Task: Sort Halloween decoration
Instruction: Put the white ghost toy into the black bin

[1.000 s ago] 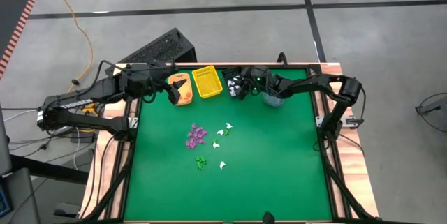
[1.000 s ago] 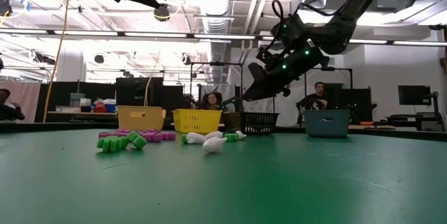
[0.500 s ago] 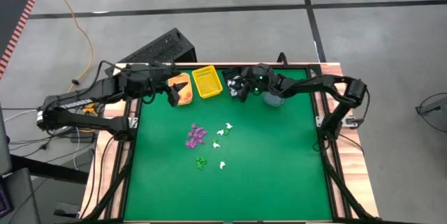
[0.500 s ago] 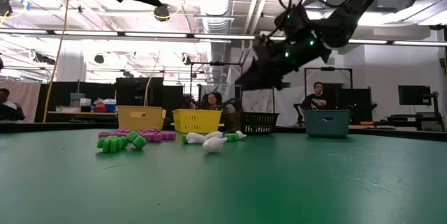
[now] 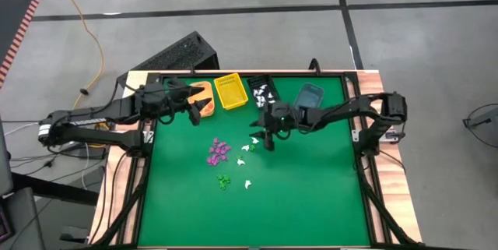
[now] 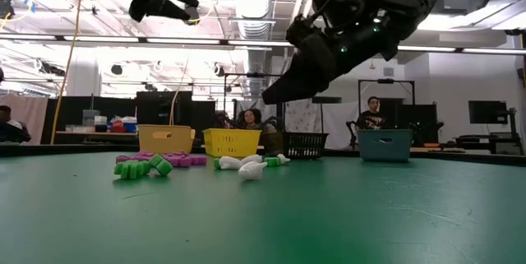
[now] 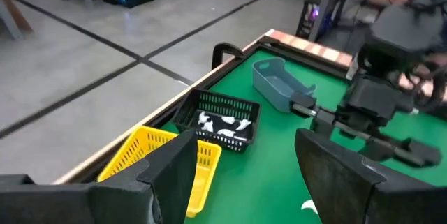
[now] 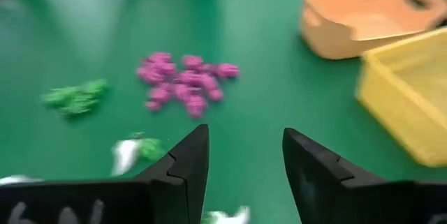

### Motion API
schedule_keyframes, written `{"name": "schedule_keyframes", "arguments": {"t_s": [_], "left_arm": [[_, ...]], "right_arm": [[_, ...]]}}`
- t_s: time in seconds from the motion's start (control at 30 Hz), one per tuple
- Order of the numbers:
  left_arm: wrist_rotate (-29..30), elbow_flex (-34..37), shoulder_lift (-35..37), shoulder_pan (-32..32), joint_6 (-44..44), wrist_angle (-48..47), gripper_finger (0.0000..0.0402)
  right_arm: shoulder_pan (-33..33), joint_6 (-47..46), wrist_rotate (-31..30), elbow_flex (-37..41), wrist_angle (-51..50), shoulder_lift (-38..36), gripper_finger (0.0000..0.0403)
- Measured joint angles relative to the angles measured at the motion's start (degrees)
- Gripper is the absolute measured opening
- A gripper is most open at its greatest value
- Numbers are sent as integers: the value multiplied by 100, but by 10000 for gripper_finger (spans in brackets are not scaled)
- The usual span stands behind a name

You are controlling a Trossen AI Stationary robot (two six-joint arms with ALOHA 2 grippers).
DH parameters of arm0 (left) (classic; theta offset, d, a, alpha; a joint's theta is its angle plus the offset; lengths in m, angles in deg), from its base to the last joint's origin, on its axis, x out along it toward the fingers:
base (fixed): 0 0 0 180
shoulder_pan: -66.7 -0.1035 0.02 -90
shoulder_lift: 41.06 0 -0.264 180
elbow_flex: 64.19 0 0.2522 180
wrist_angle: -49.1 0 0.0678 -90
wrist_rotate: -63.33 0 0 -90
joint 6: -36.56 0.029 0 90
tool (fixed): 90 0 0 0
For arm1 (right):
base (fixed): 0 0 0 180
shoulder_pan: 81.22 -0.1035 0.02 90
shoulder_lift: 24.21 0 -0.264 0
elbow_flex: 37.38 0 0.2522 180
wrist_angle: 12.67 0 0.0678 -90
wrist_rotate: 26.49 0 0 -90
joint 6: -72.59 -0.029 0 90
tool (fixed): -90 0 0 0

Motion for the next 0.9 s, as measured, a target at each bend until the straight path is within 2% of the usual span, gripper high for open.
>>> {"name": "schedule_keyframes", "arguments": {"t_s": [0.07, 0.17, 0.47, 0.9], "left_arm": [[6, 229, 116, 0, -149, 205, 232], [18, 525, 247, 0, -356, 383, 232], [41, 800, 397, 75, -730, 506, 232], [164, 800, 389, 151, -734, 433, 232]], "right_arm": [[-74, 6, -429, 0, -131, -1, 176], [-95, -99, -728, 1, -226, 2, 174], [-248, -973, -925, 454, 66, 396, 173], [-549, -1558, -1185, 455, 1047, 1299, 173]]}}
